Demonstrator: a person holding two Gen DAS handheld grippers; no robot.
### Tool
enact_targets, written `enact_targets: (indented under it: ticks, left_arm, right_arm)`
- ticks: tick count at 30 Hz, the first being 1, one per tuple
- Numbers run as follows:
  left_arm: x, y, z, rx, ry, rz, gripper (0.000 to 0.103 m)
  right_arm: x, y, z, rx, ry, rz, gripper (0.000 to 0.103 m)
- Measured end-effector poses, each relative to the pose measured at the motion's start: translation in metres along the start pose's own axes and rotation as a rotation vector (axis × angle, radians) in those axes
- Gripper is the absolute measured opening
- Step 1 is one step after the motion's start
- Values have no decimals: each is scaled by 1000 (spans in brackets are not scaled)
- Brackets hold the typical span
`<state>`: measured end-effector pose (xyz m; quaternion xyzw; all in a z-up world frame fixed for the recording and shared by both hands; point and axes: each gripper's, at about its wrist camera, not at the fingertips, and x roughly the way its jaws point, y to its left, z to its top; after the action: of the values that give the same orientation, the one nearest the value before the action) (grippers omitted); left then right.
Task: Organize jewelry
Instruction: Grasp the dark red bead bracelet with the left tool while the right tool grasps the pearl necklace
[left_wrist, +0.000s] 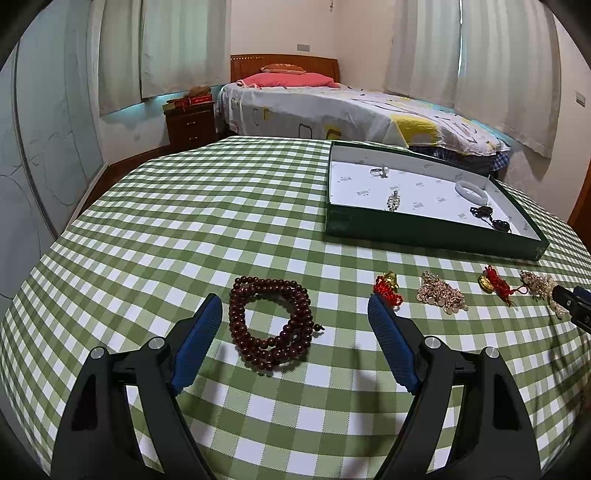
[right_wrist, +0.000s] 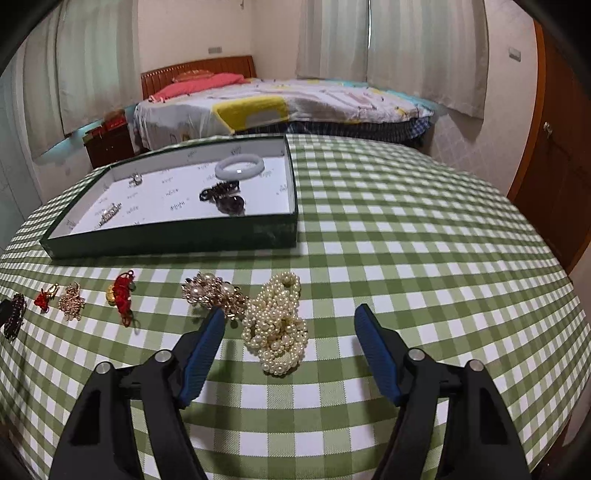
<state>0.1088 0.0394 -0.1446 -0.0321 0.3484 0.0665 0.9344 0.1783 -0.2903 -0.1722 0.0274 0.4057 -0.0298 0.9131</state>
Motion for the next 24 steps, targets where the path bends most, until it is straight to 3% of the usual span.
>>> enact_targets:
  ticks: [8,12,14,24]
  left_arm:
    - [3,-2,-2,8,11,0,79]
    - [2,-1,-1,4,10,2,79]
    - [1,-1,-1,3,8,4,80]
    - [10,11,-1,-41,47,27,81]
  right_arm:
    - [10,-7,1,33,66,19,62]
    - [7,-1,-1,-4,56,31,33]
    - [5,0,-2,-10,51,43,25]
    - [-4,3,-7,-6,29,77,21]
